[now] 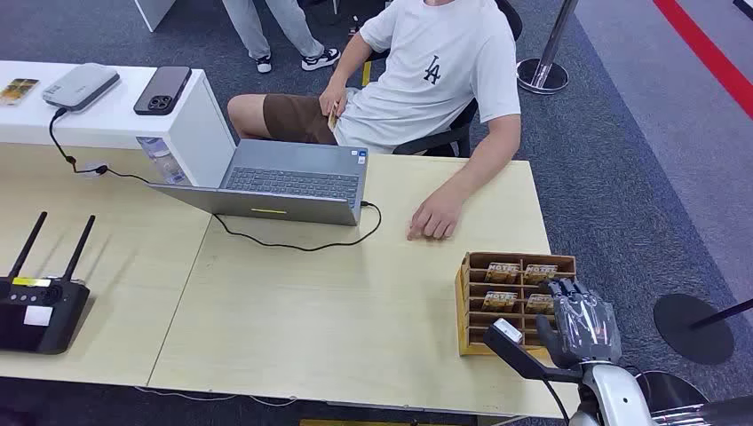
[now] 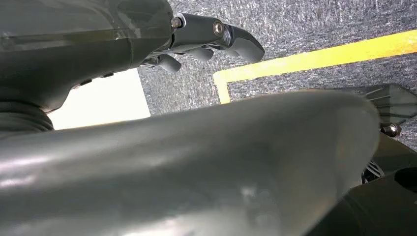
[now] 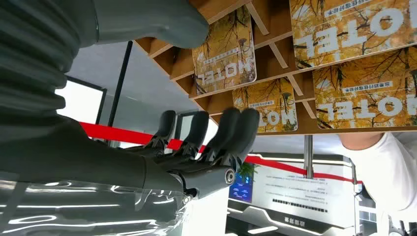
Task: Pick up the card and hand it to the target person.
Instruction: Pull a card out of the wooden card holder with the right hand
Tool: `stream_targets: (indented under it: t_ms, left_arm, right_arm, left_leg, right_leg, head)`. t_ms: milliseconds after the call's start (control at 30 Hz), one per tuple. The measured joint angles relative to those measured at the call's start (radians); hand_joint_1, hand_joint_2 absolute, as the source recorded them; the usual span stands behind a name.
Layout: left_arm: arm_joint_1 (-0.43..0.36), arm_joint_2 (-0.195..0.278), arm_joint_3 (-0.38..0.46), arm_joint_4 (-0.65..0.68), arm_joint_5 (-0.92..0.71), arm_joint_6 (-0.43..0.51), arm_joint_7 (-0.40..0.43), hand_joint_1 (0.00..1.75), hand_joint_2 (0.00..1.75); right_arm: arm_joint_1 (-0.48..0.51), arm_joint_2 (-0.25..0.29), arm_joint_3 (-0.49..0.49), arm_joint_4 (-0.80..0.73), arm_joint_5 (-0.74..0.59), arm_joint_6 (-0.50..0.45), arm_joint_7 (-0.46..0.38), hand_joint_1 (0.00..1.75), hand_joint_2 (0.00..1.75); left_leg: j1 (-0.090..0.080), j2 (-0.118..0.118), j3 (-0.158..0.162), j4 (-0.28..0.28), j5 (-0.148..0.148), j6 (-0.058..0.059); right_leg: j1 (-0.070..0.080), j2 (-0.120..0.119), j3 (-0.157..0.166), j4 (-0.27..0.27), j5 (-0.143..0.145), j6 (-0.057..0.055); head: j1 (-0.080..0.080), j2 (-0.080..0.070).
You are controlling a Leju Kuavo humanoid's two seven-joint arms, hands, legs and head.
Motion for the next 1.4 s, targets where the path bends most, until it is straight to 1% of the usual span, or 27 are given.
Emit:
stream_targets:
  t_ms: [200, 300, 400, 467, 600, 767, 833, 1033, 1133, 1200, 1267, 1400]
  left_arm:
    - [0.000, 0.000, 0.000, 0.000, -0.001, 0.000, 0.001, 0.00, 0.00]
    - [0.000, 0.000, 0.000, 0.000, -0.001, 0.000, 0.001, 0.00, 0.00]
    - [0.000, 0.000, 0.000, 0.000, -0.001, 0.000, 0.001, 0.00, 0.00]
    - [0.000, 0.000, 0.000, 0.000, -0.001, 0.000, 0.001, 0.00, 0.00]
    - [0.000, 0.000, 0.000, 0.000, -0.001, 0.000, 0.001, 0.00, 0.00]
    - [0.000, 0.000, 0.000, 0.000, -0.001, 0.000, 0.001, 0.00, 0.00]
    - [0.000, 0.000, 0.000, 0.000, -0.001, 0.000, 0.002, 0.00, 0.00]
    - [0.000, 0.000, 0.000, 0.000, -0.001, 0.000, 0.002, 0.00, 0.00]
    - [0.000, 0.000, 0.000, 0.000, -0.001, 0.000, 0.002, 0.00, 0.00]
    - [0.000, 0.000, 0.000, 0.000, -0.002, 0.000, 0.002, 0.00, 0.00]
    - [0.000, 0.000, 0.000, 0.000, -0.003, 0.000, 0.002, 0.00, 0.00]
    - [0.000, 0.000, 0.000, 0.000, -0.003, 0.000, 0.002, 0.00, 0.00]
  right_arm:
    - [0.000, 0.001, 0.000, 0.002, 0.000, 0.000, 0.000, 0.65, 1.75]
    - [0.000, 0.002, 0.000, 0.002, 0.000, -0.001, 0.000, 0.74, 1.75]
    - [0.000, 0.002, 0.001, 0.003, 0.000, -0.001, -0.002, 0.89, 1.75]
    - [0.000, 0.003, 0.001, 0.004, 0.001, 0.000, -0.004, 0.95, 1.75]
    - [-0.001, 0.004, 0.001, 0.009, 0.000, 0.001, -0.006, 0.96, 1.75]
    - [-0.002, 0.004, 0.001, 0.020, -0.006, 0.001, -0.006, 0.84, 1.75]
    - [-0.002, 0.005, 0.001, 0.023, -0.009, 0.001, -0.006, 0.82, 1.75]
    - [-0.001, 0.006, 0.001, 0.030, -0.013, 0.001, -0.006, 0.99, 1.75]
    - [-0.001, 0.007, 0.001, 0.030, -0.014, 0.001, -0.006, 1.12, 1.75]
    - [-0.001, 0.007, 0.001, 0.030, -0.014, 0.001, -0.006, 1.33, 1.75]
    - [-0.001, 0.008, 0.001, 0.030, -0.014, 0.001, -0.006, 1.49, 1.75]
    - [-0.003, 0.009, 0.001, 0.030, -0.013, 0.001, -0.006, 1.52, 1.75]
  left_leg:
    - [0.000, 0.000, 0.000, 0.000, 0.000, 0.000]
    - [0.000, 0.000, 0.000, 0.000, 0.000, 0.000]
    - [0.000, 0.000, 0.000, 0.000, 0.000, 0.000]
    - [0.000, 0.000, 0.000, 0.000, 0.000, 0.000]
    - [0.000, 0.000, 0.000, 0.000, 0.000, 0.000]
    - [0.000, 0.000, 0.000, 0.000, 0.000, 0.000]
    - [0.000, 0.000, 0.000, 0.000, 0.000, 0.000]
    - [0.000, 0.000, 0.000, 0.000, 0.000, 0.000]
    - [0.000, 0.000, 0.000, 0.000, 0.000, 0.000]
    - [0.000, 0.000, 0.000, 0.000, 0.000, 0.000]
    - [0.000, 0.000, 0.000, 0.000, 0.000, 0.000]
    - [0.000, 0.000, 0.000, 0.000, 0.000, 0.000]
  right_leg:
    - [0.000, 0.000, 0.000, 0.000, 0.000, 0.000]
    - [0.000, 0.000, 0.000, 0.000, 0.000, 0.000]
    - [0.000, 0.000, 0.000, 0.000, 0.000, 0.000]
    - [0.000, 0.000, 0.000, 0.000, 0.000, 0.000]
    - [0.000, 0.000, 0.000, 0.000, 0.000, 0.000]
    - [0.000, 0.000, 0.000, 0.000, 0.000, 0.000]
    - [0.000, 0.000, 0.000, 0.000, 0.000, 0.000]
    - [0.000, 0.000, 0.000, 0.000, 0.000, 0.000]
    - [0.000, 0.000, 0.000, 0.000, 0.000, 0.000]
    - [0.000, 0.000, 0.000, 0.000, 0.000, 0.000]
    - [0.000, 0.000, 0.000, 0.000, 0.000, 0.000]
    - [0.000, 0.000, 0.000, 0.000, 0.000, 0.000]
  head:
    - [0.000, 0.000]
    - [0.000, 0.000]
    - [0.000, 0.000]
    - [0.000, 0.000]
    - [0.000, 0.000]
    - [0.000, 0.000]
    - [0.000, 0.000]
    - [0.000, 0.000]
    - [0.000, 0.000]
    - [0.000, 0.000]
    - [0.000, 0.000]
    - [0.000, 0.000]
